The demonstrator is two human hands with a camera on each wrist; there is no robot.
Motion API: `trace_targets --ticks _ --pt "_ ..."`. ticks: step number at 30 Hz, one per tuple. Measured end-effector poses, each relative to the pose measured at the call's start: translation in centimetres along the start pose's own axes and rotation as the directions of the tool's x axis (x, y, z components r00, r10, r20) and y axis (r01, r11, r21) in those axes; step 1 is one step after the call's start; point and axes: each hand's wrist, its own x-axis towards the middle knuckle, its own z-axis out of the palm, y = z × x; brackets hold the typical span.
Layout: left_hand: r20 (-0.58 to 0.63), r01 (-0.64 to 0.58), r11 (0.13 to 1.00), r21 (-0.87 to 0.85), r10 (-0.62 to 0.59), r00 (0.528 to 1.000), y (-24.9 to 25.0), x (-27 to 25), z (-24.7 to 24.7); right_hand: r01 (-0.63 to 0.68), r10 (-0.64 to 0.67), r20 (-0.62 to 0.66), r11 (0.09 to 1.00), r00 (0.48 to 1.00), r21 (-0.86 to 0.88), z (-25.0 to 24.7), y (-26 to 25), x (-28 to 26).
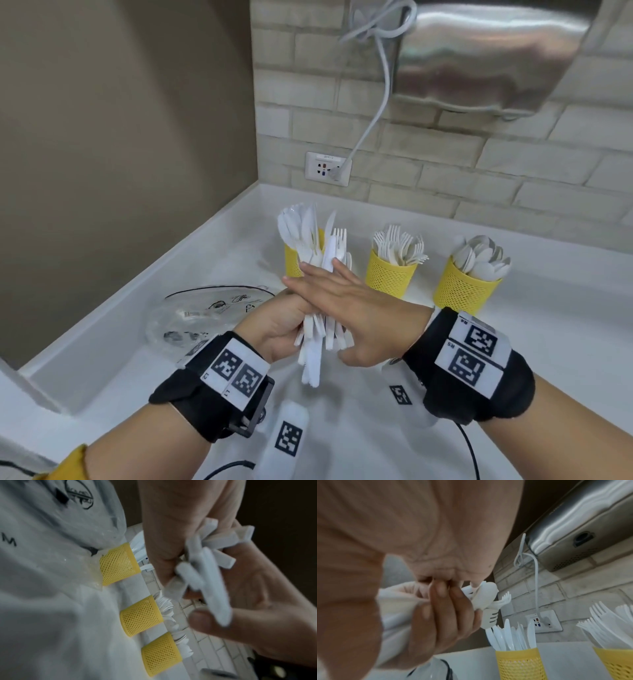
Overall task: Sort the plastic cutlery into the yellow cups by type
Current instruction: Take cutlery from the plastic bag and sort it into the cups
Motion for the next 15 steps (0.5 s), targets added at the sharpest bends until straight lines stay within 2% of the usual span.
trace_targets --ticks 2,4,5,7,8,9,10,12,13,15 --pt "-0.047 -0.037 0.999 0.013 0.038 0.998 0.0 0.2 0.1 0.039 -0.033 -0.037 0.981 0.999 0.192 -0.4 0.3 -0.3" --pt "-0.095 -0.076 0.996 0.047 0.081 0.992 0.3 0.4 0.3 0.084 0.005 -0.209 0.908 0.978 0.411 -1.0 0.6 -0.7" --pt "-0.113 -0.102 0.992 0.072 0.11 0.988 0.5 0.5 0.3 0.119 0.058 -0.353 0.88 0.934 0.46 -1.2 1.0 -0.9" --pt "-0.106 -0.139 0.983 0.121 0.152 0.983 1.0 0.6 0.3 0.147 0.138 -0.628 0.913 0.766 0.38 -1.6 1.8 -1.0" --pt "-0.096 -0.148 0.978 0.149 0.163 0.982 1.2 0.7 0.3 0.122 0.135 -0.7 0.945 0.702 0.304 -1.7 2.3 -0.8" --pt "-0.089 -0.153 0.972 0.176 0.17 0.981 1.3 0.7 0.4 0.082 0.099 -0.728 0.974 0.678 0.21 -1.7 2.7 -0.6" --pt "-0.089 -0.158 0.968 0.197 0.178 0.98 1.4 0.7 0.5 0.044 0.042 -0.725 0.994 0.688 0.1 -1.6 3.1 -0.4" --pt "-0.094 -0.176 0.957 0.229 0.202 0.975 1.4 0.7 0.8 -0.008 -0.053 -0.664 0.996 0.746 -0.089 -1.3 3.6 -0.1" --pt "-0.094 -0.186 0.953 0.239 0.214 0.972 1.3 0.8 1.0 -0.035 -0.06 -0.638 0.99 0.768 -0.135 -1.3 3.8 0.0" --pt "-0.096 -0.182 0.95 0.254 0.212 0.973 1.1 0.8 1.1 -0.079 -0.048 -0.627 0.982 0.778 -0.173 -1.2 4.0 0.0"
